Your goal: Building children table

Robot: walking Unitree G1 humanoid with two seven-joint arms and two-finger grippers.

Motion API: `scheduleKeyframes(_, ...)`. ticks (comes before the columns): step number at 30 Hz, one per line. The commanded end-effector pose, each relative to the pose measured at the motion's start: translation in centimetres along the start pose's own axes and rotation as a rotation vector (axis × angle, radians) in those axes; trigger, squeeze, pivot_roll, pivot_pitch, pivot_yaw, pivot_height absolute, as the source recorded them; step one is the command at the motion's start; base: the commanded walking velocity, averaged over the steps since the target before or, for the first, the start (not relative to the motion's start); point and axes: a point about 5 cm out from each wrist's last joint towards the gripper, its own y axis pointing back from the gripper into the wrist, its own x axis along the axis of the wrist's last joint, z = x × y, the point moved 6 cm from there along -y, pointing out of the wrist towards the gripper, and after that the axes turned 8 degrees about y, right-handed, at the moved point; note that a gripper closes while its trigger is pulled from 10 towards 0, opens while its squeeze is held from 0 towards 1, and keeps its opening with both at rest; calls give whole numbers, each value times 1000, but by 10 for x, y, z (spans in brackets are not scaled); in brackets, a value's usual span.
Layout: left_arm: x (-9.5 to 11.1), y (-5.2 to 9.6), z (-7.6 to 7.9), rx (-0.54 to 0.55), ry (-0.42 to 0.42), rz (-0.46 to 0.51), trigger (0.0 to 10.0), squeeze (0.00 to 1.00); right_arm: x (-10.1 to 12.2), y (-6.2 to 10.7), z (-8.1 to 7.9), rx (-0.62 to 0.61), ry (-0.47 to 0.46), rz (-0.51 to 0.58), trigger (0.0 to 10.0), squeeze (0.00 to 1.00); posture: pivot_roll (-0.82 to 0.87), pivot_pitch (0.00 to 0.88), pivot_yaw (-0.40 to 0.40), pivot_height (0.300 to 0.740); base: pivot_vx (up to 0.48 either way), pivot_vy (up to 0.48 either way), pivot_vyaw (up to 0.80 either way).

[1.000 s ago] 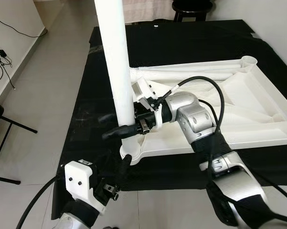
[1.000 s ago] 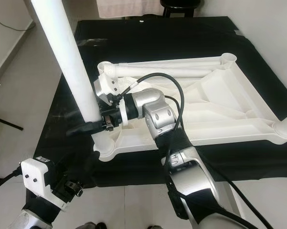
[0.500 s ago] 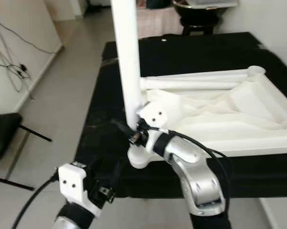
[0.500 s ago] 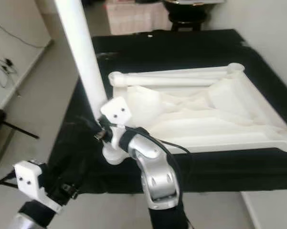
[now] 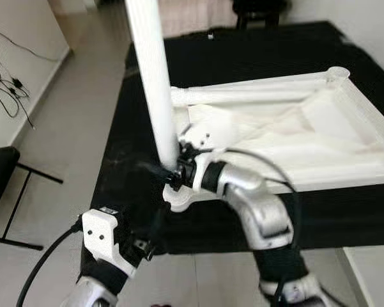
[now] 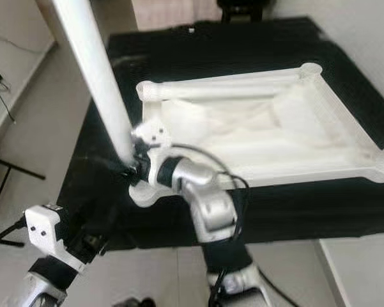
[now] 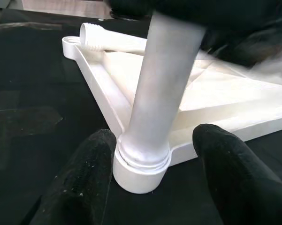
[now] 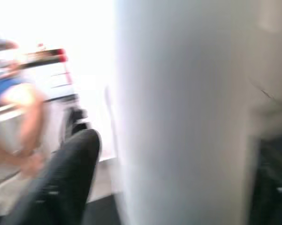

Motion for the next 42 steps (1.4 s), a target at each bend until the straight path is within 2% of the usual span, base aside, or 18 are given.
scheduleKeyframes(1,-4,3,-5,21,-8,-16,10000,0,-1,-2,-20,186,43,10,10000,816,98,176,43,740,0,0,0)
scheduleKeyframes(2,-4,3,-4,18,-7,-17,10000,0,-3,1,-23,253,74,-5,10000,816,98,176,43,740,0,0,0)
scheduleKeyframes(3,-4,3,-3,15,-6,-19,10000,0,-5,3,-25,319,88,-18,10000,0,107,175,39,740,0,0,0)
scheduleKeyframes(8,-5,2,1,11,-2,-19,10000,0,-5,-2,-10,411,62,-16,10000,0,122,187,27,740,0,0,0)
scheduleKeyframes(15,-4,4,4,19,0,-14,10000,0,2,-7,-11,519,38,15,10000,0,135,198,19,740,0,0,0)
scheduleKeyframes(16,-4,4,5,20,1,-14,10000,0,2,-7,-12,543,31,17,3020,0,140,205,13,740,0,0,0)
scheduleKeyframes(22,-4,4,6,19,1,-14,10000,0,2,-6,-12,559,26,19,3020,0,139,206,12,740,0,0,0)
scheduleKeyframes(23,-4,4,7,19,3,-13,10000,0,0,-4,-13,592,20,13,0,0,138,210,6,740,0,0,0)
scheduleKeyframes(30,-4,3,8,19,9,-8,10000,0,-9,3,-10,589,-1,2,0,0,124,209,-1,740,0,0,0)
scheduleKeyframes(31,-5,3,9,19,10,-7,10000,0,-13,5,-8,539,0,-2,0,0,121,209,-7,740,0,0,0)
scheduleKeyframes(33,-4,3,7,21,10,-4,10000,0,-44,4,10,158,-41,-130,0,0,111,215,-7,740,0,0,0)
scheduleKeyframes(34,-4,3,7,21,10,-4,10000,0,-44,4,10,158,-41,-130,0,0,111,215,-7,740,0,0,0)
scheduleKeyframes(35,-3,4,5,23,9,-3,10000,0,-69,12,30,-209,-36,-268,0,0,90,220,7,740,0,0,0)
scheduleKeyframes(36,-3,4,5,23,9,-3,10000,0,-69,12,30,-209,-36,-268,0,0,90,220,7,740,0,0,0)
scheduleKeyframes(37,-2,4,3,22,9,-2,10000,0,-87,28,18,-404,-83,-355,0,0,87,223,18,740,0,0,0)
scheduleKeyframes(38,-2,4,3,22,9,-2,10000,0,-87,28,18,-404,-83,-355,0,0,87,223,18,740,0,0,0)
scheduleKeyframes(40,-2,3,1,14,7,-6,10000,0,-88,46,4,-577,-101,-406,0,0,73,214,28,740,0,0,0)
scheduleKeyframes(42,-3,0,-1,10,9,-10,10000,0,-82,35,6,-548,-85,-372,0,0,70,195,33,740,0,0,0)
